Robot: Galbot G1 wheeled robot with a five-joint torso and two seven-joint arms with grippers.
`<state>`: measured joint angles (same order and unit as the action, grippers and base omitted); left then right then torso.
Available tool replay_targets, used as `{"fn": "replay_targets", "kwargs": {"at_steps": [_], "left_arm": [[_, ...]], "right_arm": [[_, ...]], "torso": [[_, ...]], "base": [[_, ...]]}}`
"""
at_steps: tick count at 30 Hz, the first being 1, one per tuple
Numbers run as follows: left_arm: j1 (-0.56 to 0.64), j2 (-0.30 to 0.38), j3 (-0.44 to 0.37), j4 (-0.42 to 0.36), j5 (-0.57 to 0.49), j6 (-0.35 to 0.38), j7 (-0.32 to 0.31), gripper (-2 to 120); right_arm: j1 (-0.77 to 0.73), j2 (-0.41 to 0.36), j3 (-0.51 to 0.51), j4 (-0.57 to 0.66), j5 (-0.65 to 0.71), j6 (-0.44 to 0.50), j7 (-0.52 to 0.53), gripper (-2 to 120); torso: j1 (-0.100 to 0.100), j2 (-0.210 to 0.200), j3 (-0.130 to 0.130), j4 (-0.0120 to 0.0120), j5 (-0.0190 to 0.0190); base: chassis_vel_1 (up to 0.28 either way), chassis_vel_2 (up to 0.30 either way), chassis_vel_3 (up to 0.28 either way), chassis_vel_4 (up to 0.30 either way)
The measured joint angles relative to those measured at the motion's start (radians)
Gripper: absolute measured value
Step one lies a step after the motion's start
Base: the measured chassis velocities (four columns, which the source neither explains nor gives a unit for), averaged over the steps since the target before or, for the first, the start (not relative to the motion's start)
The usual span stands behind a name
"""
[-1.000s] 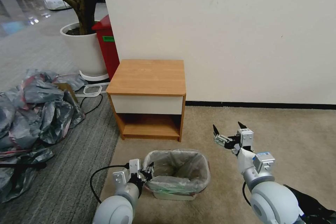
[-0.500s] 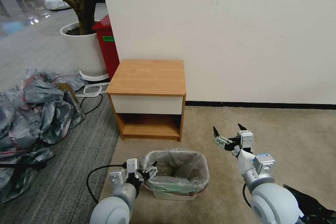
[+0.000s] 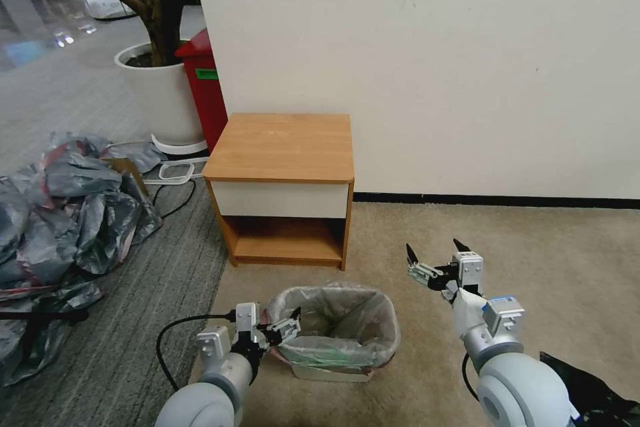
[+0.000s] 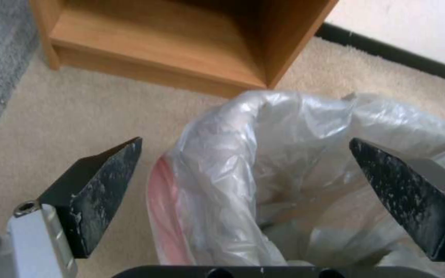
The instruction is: Pick up the garbage bag from the table and place it over the trash can.
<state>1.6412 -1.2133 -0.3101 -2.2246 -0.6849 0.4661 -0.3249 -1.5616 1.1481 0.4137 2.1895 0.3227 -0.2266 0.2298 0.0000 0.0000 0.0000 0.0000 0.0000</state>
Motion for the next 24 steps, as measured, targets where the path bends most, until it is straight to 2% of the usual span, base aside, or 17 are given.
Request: {"fn": "replay_targets", "kwargs": {"at_steps": [3,5,6,7,8,10,11,14,19,23,24], "left_arm": [[0.018,0.0,-0.015,-0.024,0.021,-0.02,0.007,100],[0.045,0.003,-0.04,-0.041,0.103,-0.08,0.032,100],[0.045,0.003,-0.04,-0.041,0.103,-0.08,0.032,100],[0.061,0.005,-0.06,-0.044,0.187,-0.137,0.053,100],[0.069,0.006,-0.07,-0.044,0.226,-0.165,0.062,100],[0.1,0.009,-0.115,-0.045,0.365,-0.287,0.098,100],[0.1,0.009,-0.115,-0.045,0.365,-0.287,0.098,100],[0.119,0.006,-0.174,-0.053,0.43,-0.396,0.107,100],[0.121,0.005,-0.22,-0.057,0.439,-0.428,0.123,100],[0.118,0.012,-0.275,-0.029,0.515,-0.461,0.203,100],[0.118,0.012,-0.275,-0.029,0.515,-0.461,0.203,100]], "right_arm": [[-0.008,0.003,0.003,0.005,0.001,0.005,0.001,100],[-0.019,0.007,0.007,0.011,0.001,0.028,0.001,100],[-0.019,0.007,0.007,0.011,0.001,0.028,0.001,100],[-0.028,0.012,0.009,0.013,0.0,0.051,0.001,100],[-0.035,0.016,0.009,0.013,0.0,0.067,0.001,100],[-0.065,0.035,0.013,0.011,-0.006,0.141,0.0,100],[-0.065,0.035,0.013,0.011,-0.006,0.141,0.0,100],[-0.135,0.072,0.036,0.01,-0.021,0.237,0.001,100],[-0.207,0.13,0.078,0.003,-0.043,0.314,0.001,100],[-0.266,0.161,0.137,-0.037,-0.039,0.409,-0.015,100],[-0.266,0.161,0.137,-0.037,-0.039,0.409,-0.015,100]], "torso": [[0.0,0.0,0.0,0.0,0.0],[0.0,0.0,0.0,0.0,-0.0001],[0.0,0.0,0.0,0.0,-0.0001],[0.0,0.0,0.0,0.0001,-0.0001],[0.0,0.0,0.0,0.0001,-0.0002],[0.0,0.0,0.0,0.0002,0.0001],[0.0,0.0,0.0,0.0002,0.0001],[0.0,0.0,0.0,0.0001,0.0001],[0.0,0.0,0.0,0.0,0.0],[0.0,0.0,0.0,0.0,0.0],[0.0,0.0,0.0,0.0,0.0]], "base": [[0.0,0.0,0.0,0.0],[0.0,0.0,0.0,0.0],[0.0,0.0,0.0,0.0],[0.0,0.0,0.0,0.0],[0.0,0.0,0.0,0.0],[0.0,0.0,0.0,0.0],[0.0,0.0,0.0,0.0],[0.0,0.0,0.0,0.0],[0.0,0.0,0.0,0.0],[0.0,0.0,0.0,0.0],[0.0,0.0,0.0,0.0]]}}
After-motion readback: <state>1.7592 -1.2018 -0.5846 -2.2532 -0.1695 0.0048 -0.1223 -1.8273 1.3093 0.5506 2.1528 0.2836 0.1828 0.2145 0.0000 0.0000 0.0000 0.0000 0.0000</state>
